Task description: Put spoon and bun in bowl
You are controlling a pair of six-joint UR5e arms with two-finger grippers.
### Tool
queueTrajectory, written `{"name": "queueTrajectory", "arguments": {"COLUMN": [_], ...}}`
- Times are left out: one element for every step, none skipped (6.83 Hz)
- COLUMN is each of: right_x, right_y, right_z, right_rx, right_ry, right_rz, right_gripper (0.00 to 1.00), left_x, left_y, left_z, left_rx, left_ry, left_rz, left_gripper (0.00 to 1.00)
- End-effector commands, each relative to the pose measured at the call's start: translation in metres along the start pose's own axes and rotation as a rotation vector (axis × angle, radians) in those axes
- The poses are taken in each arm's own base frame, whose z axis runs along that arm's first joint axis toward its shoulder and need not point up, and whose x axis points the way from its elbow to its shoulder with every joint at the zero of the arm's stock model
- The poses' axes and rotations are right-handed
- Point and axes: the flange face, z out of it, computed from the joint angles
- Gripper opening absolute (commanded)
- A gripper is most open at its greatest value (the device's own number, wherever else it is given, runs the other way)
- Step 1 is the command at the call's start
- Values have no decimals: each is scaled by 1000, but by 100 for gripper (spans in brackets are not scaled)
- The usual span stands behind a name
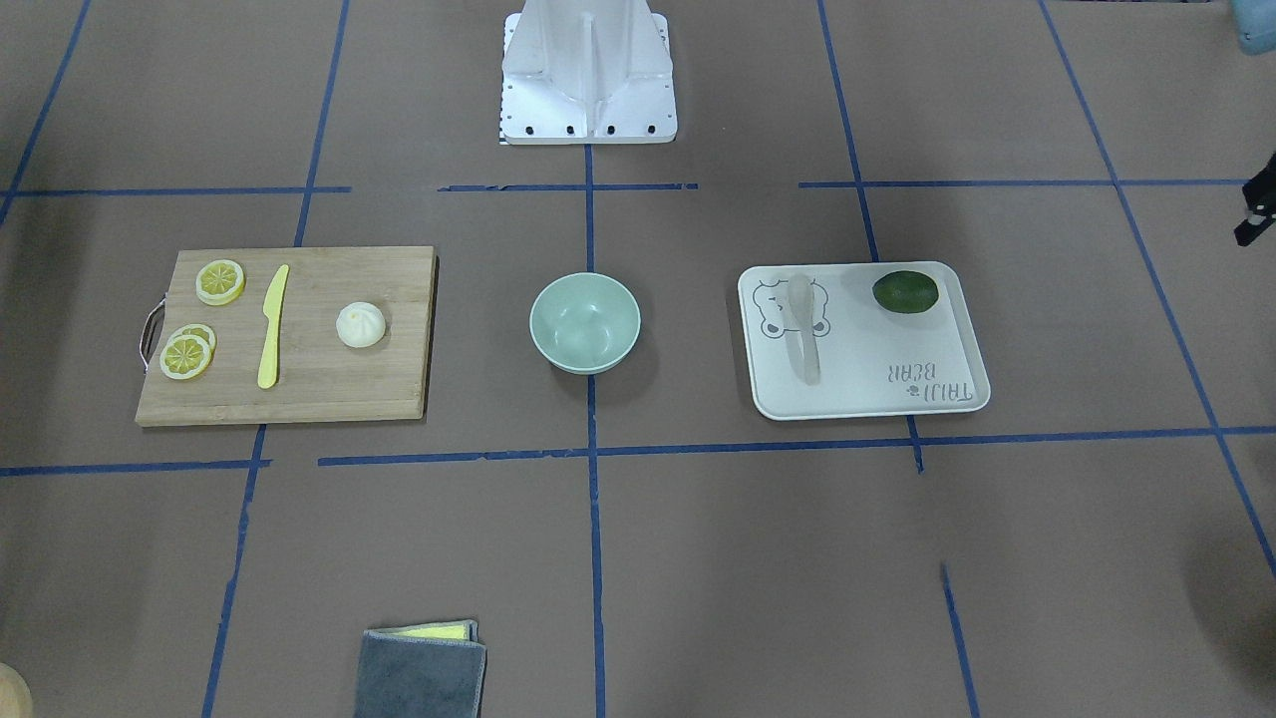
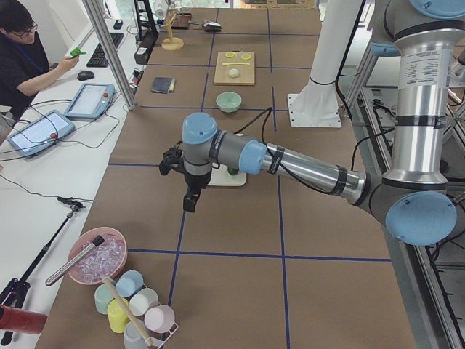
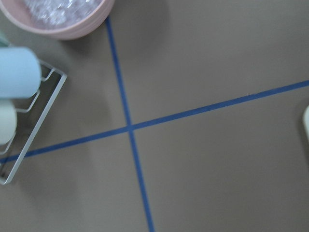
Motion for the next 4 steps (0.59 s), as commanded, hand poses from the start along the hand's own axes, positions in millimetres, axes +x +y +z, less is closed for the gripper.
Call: {"name": "queueTrajectory", "arguments": {"right_x": [-7, -5, -7, -8], "right_y": [-4, -1, 0, 0], "right_z": [3, 5, 6, 7], "right_rx": [-4, -5, 16, 17], "right_ry": [-3, 1, 2, -1], "right_rz": [0, 61, 56, 74], "right_gripper": [100, 100, 100, 100], "left_x": [119, 178, 237, 293], "left_y": [-34, -49, -46, -39], "left_z": [5, 13, 42, 73], "left_rx": [10, -1, -10, -26], "left_ry": [84, 125, 100, 103], "left_rz": [-78, -115, -164, -216], "left_gripper": [100, 100, 100, 99]}}
